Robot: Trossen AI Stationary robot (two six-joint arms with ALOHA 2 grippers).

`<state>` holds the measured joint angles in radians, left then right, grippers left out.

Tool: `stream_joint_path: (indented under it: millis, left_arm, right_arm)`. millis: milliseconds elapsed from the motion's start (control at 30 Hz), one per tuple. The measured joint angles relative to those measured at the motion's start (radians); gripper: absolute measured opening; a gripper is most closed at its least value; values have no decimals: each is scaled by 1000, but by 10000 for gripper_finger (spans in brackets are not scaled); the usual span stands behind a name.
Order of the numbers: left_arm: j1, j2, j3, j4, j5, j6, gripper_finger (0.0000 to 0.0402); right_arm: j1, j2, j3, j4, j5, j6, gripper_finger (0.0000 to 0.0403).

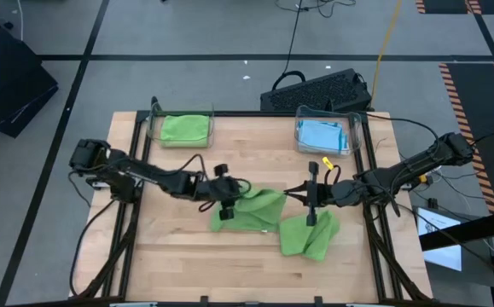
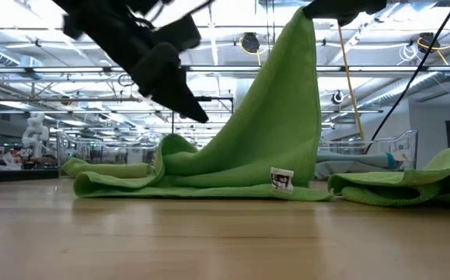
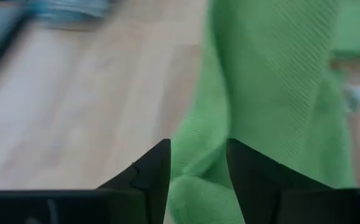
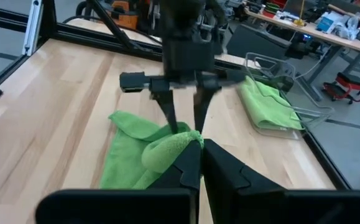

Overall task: Fold microfiber towels
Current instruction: Fold the left green microfiber cloth

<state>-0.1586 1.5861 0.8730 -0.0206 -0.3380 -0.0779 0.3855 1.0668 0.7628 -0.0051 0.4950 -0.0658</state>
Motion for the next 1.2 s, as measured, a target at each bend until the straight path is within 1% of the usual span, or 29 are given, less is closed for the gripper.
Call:
stream_joint_path:
  millis: [67,133,233,333,433,533,633,700,800,1033,1133,1200]
  left_arm:
    - [46,25,4,50,138,70,160]
    - [81,54,28,58,230,122,161]
    - [110,108,86,8,297,196,161]
    - [119,160,151,-103,331,250,161]
    - [124,196,187,-211,338,269,161]
    - [128,211,198,-223,336,285,161]
    - [134,219,199,-223,293,289,161]
    - [138,221,196,-251,250,285,156]
    - [140,221,197,-249,217,289,124]
    - [137,205,197,-253,207,256,14]
    - [135,192,197,-259,206,219,11]
    - [129,163,196,-302,205,188,14]
  right_arm:
    - [0,0,0,1,0,1,6]
    - [0,0,0,0,0,1,6]
    - [0,0,0,-5,0,4,6]
    - [0,0,-1,-9,0,5,6]
    - [0,0,-1,-13,0,4,6]
    - [0,0,-1,-17,0,2,6]
    - [-5,0,-1,-19,0,1,6]
    - [-8,0,-1,-20,0,0,6]
    - [-13,0,-1,-24,0,0,6]
    - [-13,0,-1,-31,0,0,6]
    - [-16,0,-1,-30,0,1,6]
    - [-19,0,-1,-32,0,2,6]
